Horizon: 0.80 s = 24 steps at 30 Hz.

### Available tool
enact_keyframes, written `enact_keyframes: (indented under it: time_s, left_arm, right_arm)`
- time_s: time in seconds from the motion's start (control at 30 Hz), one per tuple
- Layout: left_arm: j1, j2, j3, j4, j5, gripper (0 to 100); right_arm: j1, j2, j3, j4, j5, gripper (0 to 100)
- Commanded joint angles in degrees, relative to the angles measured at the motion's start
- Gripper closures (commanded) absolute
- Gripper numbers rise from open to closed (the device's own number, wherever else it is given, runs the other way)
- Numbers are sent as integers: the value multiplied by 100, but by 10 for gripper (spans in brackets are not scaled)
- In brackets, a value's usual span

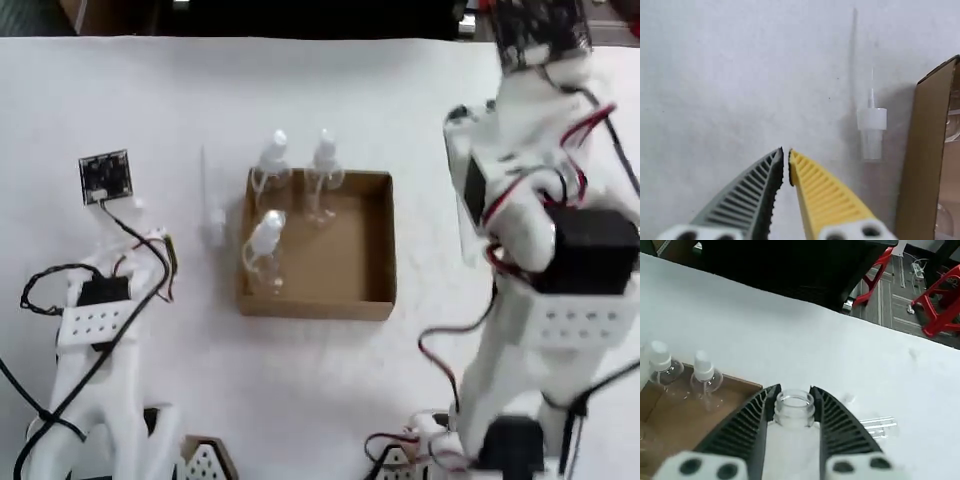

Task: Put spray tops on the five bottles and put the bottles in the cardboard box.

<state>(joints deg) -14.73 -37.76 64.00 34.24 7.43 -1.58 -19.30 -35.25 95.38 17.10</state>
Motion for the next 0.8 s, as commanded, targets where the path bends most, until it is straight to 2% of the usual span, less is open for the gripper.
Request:
enact_keyframes:
  time_s: [0.0, 0.2, 0.27, 0.37, 0.5, 0.67, 0.77]
  left_arm:
    - [75, -207, -26, -141, -62, 976]
    - [31, -488, -193, 88, -53, 976]
    - [66, -998, -536, 879, -18, 959]
    - [409, -2088, -1134, 2277, 176, 857]
    - [1314, -3846, -1582, 3323, 185, 711]
    - [3327, -5842, -1873, 3815, -1301, 716]
    - [4259, -6062, -1864, 3982, -1556, 746]
  right_arm:
    - [119, -1121, 2136, -1147, -70, 982]
    - [-84, -3284, 4334, -2677, -422, 982]
    - [-497, -3960, 4545, -2853, -378, 982]
    - [-1086, -4514, 4615, -2993, -413, 982]
    - [-1446, -4532, 4536, -3002, -431, 982]
    - [-1481, -4541, 4273, -3319, -1125, 982]
    - [-1508, -4514, 4316, -3556, -1582, 982]
